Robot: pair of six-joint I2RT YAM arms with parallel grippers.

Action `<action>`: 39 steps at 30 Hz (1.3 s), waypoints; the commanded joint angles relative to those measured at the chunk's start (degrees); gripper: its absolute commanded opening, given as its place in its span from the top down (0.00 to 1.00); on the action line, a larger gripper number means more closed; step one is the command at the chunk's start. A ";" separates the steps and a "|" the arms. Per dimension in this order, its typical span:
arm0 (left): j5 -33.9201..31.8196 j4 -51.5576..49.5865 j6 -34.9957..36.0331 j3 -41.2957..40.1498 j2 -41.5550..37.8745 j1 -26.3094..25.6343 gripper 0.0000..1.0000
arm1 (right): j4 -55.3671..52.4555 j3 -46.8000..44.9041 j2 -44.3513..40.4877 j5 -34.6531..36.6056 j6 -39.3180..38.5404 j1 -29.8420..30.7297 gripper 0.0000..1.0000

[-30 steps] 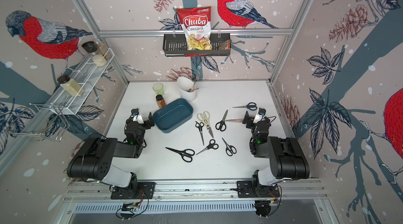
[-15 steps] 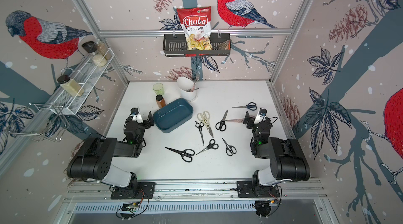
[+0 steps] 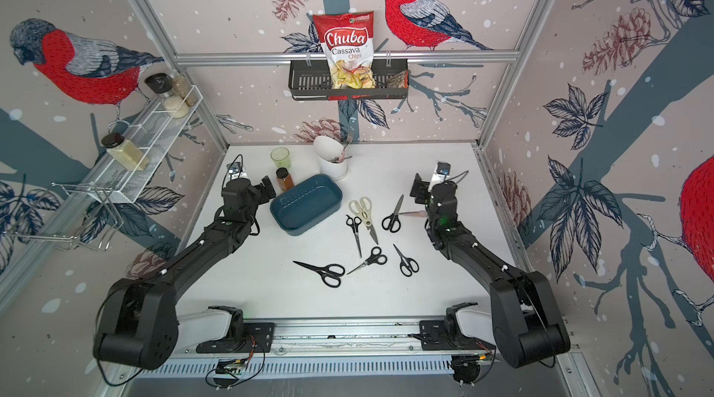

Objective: Put the scissors into the storage box
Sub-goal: Pick up the scissors from the center of the board.

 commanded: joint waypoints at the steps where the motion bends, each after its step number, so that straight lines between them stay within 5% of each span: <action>1: -0.70 -14.94 -17.25 -2.19 -3.14 -0.21 0.03 | -24.27 8.49 3.47 6.73 2.99 9.10 0.14; 9: 7.50 -17.40 -29.93 -14.94 -16.88 -0.21 0.03 | -50.16 24.54 15.52 3.09 1.90 32.79 0.26; 13: 10.23 -18.23 -31.64 -18.26 -21.54 -0.06 0.04 | -54.58 26.44 20.32 -1.77 1.40 40.40 0.42; 20: 12.77 -16.00 -31.20 -20.65 -22.03 -0.10 0.04 | -58.13 28.25 26.19 -10.31 -0.94 43.78 0.67; 39: 18.71 -14.79 -32.38 -22.98 -23.86 5.75 0.04 | -61.33 33.76 35.16 -12.17 -7.83 45.61 0.69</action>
